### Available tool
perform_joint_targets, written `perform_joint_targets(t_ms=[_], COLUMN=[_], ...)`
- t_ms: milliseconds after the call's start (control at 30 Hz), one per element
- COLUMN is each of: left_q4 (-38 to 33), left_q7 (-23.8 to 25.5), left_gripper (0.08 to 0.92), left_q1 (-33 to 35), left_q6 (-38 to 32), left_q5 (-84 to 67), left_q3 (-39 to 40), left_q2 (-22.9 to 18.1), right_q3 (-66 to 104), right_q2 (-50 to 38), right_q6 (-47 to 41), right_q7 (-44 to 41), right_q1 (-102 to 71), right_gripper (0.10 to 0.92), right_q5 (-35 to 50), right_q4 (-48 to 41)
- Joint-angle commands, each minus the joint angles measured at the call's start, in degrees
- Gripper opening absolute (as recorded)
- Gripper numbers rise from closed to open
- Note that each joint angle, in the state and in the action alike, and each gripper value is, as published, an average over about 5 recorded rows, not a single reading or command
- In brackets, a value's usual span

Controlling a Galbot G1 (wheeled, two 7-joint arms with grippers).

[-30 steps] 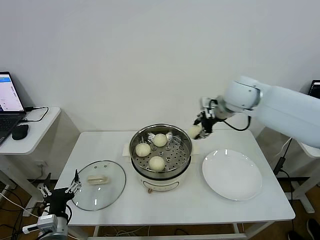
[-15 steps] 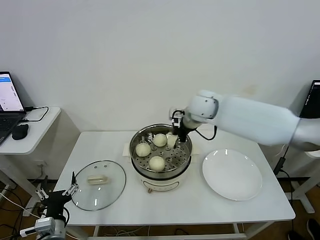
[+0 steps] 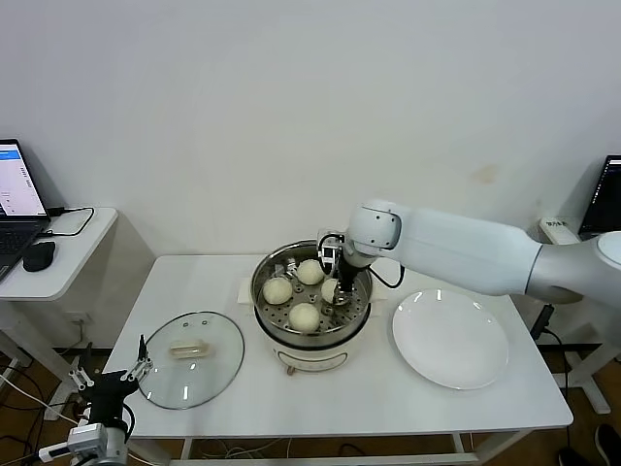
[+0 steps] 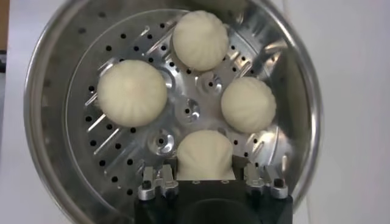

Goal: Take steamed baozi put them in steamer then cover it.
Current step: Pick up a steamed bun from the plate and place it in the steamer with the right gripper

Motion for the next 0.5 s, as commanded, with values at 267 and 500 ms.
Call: perform_joint_targets(t_ms=[267, 500], left_q4=[-0.18, -0.41], left_q7=[0.12, 0.3], left_gripper=[0.823, 0.823], left_q1=[-0.04, -0.27], left_q6=[0.07, 0.27], left_q5=[0.17, 0.52], left_q3=[0.53, 1.22], left_q2=[-0.13, -0.29], right_q3=[1.13, 5.08], right_q2=[-3.33, -11.39], right_q6=[-0.59, 0.67], right_q7=[0.69, 6.52], right_q1=[0.82, -0.52], right_gripper=[0.692, 0.817], right_q5=[0.21, 0.63], right_q4=[3.65, 10.81])
